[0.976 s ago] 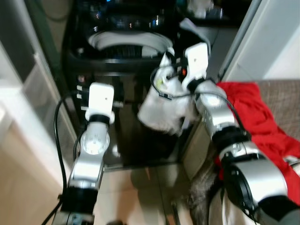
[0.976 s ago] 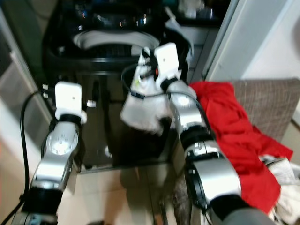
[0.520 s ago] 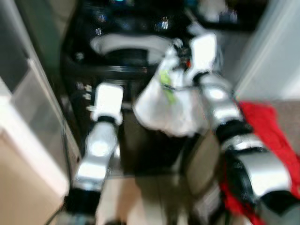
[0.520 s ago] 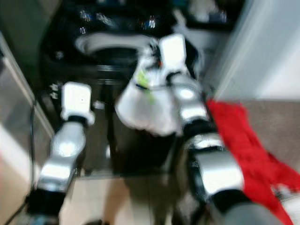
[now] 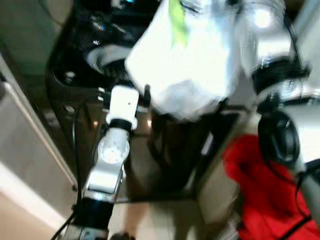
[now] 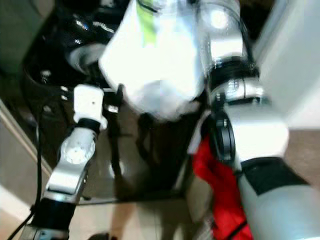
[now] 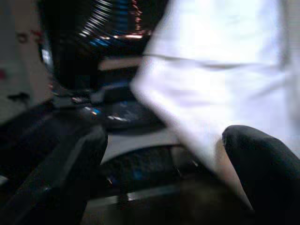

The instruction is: Clothes washing

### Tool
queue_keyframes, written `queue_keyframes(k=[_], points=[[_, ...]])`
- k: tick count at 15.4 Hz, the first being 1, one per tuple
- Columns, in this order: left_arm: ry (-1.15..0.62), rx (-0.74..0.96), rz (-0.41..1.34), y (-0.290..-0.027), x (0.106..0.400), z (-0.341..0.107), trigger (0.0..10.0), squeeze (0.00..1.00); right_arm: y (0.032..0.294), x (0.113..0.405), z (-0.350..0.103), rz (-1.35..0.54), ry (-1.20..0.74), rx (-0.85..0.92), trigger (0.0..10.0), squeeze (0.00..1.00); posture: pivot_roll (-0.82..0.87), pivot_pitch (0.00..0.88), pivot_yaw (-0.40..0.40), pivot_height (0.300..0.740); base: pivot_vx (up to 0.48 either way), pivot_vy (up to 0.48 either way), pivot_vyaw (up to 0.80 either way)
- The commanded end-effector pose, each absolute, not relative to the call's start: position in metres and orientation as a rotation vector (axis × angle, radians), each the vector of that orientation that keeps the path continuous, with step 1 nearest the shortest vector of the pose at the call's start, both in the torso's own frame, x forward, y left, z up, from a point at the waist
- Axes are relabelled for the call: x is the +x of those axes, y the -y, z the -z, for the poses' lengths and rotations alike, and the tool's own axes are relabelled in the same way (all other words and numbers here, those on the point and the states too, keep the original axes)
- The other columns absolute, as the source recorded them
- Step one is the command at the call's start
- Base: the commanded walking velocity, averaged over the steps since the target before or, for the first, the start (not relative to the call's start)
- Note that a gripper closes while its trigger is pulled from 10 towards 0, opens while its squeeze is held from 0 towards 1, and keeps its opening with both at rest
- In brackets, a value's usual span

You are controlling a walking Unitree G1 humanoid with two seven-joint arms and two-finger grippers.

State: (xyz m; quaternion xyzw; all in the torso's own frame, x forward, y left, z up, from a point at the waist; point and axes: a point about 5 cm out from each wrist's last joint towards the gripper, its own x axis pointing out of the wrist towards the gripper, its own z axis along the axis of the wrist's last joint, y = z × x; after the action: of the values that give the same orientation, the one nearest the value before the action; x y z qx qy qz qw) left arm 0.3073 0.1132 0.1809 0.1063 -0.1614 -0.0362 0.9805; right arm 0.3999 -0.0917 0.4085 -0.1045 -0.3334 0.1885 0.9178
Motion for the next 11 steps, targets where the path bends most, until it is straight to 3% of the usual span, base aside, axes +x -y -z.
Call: queue_keyframes(k=[1,3,7,8,9,10,11], points=[[0.326,0.221,0.07,-0.115,0.307,-0.182,10.0,0.0,0.088,0.399,-0.416,-0.387,0.688,-0.224,0.0,0.0,0.09,0.0,-0.085,0.74,0.48,0.0,0.0],[0.333,0.23,0.074,-0.113,0.305,-0.183,10.0,0.0,0.074,0.39,-0.449,-0.393,0.73,-0.195,0.0,0.0,0.11,0.0,-0.091,0.74,0.48,0.0,0.0],[0.333,0.237,0.082,-0.11,0.302,-0.185,10.0,0.0,0.064,0.411,-0.392,-0.288,0.511,-0.425,0.0,0.0,0.14,0.0,-0.105,0.74,0.48,0.0,0.0],[0.333,0.235,0.085,-0.108,0.301,-0.185,10.0,0.0,0.067,0.417,-0.373,-0.244,0.433,-0.485,6.4,0.0,0.14,0.0,-0.106,0.74,0.48,0.0,0.0],[0.321,0.228,0.086,-0.106,0.3,-0.184,10.0,0.0,0.071,0.424,-0.335,-0.238,0.299,-0.52,10.0,0.0,0.15,0.0,-0.109,0.74,0.0,0.0,0.0],[0.338,0.221,0.085,-0.106,0.298,-0.189,10.0,0.0,0.073,0.426,-0.296,-0.257,0.179,-0.534,10.0,0.0,0.16,0.005,-0.117,0.74,0.0,0.0,0.0],[0.35,0.218,0.079,-0.107,0.296,-0.193,10.0,0.0,0.073,0.425,-0.271,-0.268,0.099,-0.489,10.0,1.0,0.16,0.011,-0.118,0.74,0.0,0.0,0.0]])
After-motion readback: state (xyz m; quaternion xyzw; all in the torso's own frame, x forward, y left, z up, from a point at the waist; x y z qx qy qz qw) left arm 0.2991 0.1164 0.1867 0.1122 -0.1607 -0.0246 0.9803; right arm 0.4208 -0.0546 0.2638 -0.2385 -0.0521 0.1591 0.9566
